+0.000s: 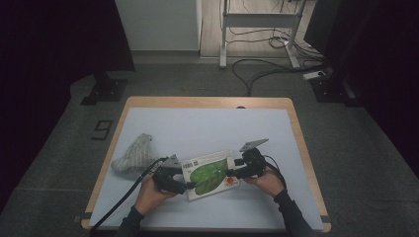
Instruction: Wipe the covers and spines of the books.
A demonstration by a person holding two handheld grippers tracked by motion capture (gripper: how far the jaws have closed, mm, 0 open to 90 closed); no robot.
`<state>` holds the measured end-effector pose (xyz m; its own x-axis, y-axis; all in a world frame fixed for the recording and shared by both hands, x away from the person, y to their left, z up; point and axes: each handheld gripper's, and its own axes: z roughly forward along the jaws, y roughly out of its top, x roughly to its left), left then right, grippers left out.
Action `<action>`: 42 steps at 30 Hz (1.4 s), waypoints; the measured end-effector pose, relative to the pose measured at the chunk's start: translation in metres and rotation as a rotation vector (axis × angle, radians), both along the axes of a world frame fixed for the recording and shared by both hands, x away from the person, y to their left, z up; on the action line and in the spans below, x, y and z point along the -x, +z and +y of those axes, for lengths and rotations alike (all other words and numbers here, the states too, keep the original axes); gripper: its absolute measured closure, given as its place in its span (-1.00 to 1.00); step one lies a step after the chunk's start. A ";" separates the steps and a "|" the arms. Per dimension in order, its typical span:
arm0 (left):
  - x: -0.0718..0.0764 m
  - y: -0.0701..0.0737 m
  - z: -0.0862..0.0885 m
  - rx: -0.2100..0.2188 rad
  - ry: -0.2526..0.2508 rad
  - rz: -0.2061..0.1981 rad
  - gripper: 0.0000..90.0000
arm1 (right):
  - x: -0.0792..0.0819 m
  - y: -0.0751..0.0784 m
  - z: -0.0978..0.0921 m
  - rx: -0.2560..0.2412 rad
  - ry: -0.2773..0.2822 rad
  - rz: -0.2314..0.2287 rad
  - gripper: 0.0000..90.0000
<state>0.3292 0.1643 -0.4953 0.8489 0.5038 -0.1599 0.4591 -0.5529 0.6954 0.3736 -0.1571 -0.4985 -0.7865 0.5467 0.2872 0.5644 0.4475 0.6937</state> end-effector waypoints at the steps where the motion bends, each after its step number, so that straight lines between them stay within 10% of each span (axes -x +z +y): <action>1: 0.000 0.001 0.001 0.004 0.000 0.001 -0.23 | 0.000 0.002 0.001 -0.008 -0.001 -0.007 -0.13; 16: -0.011 0.018 0.006 0.015 0.006 0.027 0.12 | -0.002 0.018 0.000 -0.012 -0.033 -0.044 0.18; 42: -0.036 0.047 0.017 -0.078 0.062 -0.071 0.34 | -0.007 0.038 0.015 0.001 -0.077 -0.114 0.36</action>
